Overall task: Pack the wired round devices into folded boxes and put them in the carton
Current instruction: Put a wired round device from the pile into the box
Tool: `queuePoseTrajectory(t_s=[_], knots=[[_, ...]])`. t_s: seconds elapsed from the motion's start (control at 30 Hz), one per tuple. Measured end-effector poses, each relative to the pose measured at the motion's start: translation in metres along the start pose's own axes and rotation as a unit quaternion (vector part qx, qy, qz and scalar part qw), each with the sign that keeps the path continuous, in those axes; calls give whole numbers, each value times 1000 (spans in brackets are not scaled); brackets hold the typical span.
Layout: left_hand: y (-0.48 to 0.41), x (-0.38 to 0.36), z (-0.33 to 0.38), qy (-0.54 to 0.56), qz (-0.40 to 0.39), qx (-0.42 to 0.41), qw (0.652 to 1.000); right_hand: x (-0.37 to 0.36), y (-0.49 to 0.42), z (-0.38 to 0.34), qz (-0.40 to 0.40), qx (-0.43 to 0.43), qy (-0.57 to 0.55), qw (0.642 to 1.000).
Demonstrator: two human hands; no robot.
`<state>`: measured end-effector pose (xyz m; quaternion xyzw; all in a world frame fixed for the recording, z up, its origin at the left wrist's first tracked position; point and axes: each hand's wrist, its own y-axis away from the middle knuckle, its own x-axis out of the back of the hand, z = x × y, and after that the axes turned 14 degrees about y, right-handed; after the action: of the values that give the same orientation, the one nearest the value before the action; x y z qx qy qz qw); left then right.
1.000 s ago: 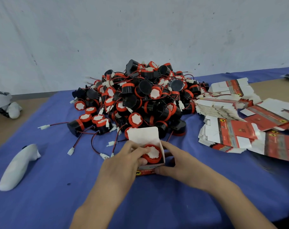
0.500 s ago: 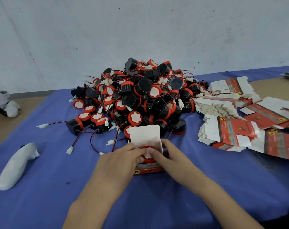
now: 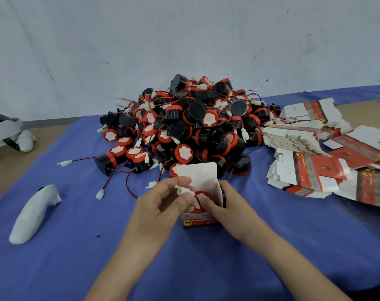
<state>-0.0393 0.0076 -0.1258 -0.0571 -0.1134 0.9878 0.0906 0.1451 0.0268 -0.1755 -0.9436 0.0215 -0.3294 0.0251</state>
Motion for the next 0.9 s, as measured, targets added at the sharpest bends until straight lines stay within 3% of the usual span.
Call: queuePoseTrajectory(t_s=[0.13, 0.23, 0.33, 0.43, 0.57, 0.9], knots=[[-6, -13, -4, -16, 8, -21, 1000, -1, 1, 0, 6, 2, -3, 1000], [-9, -11, -11, -165, -15, -60, 984, -1, 2, -1, 7, 5, -9, 1000], [-10, -8, -12, -406, -31, -89, 909, -1, 2, -1, 9, 6, -1, 1000], [-11, -4, -13, -512, -32, -70, 856, 0, 3, -1, 9, 4, 0, 1000], [-11, -1, -12, -550, -24, -68, 832, 0, 4, -3, 4, 6, -4, 1000], [-15, -2, -20, -559, -17, -95, 823, 0, 5, -2, 8, 6, -4, 1000]])
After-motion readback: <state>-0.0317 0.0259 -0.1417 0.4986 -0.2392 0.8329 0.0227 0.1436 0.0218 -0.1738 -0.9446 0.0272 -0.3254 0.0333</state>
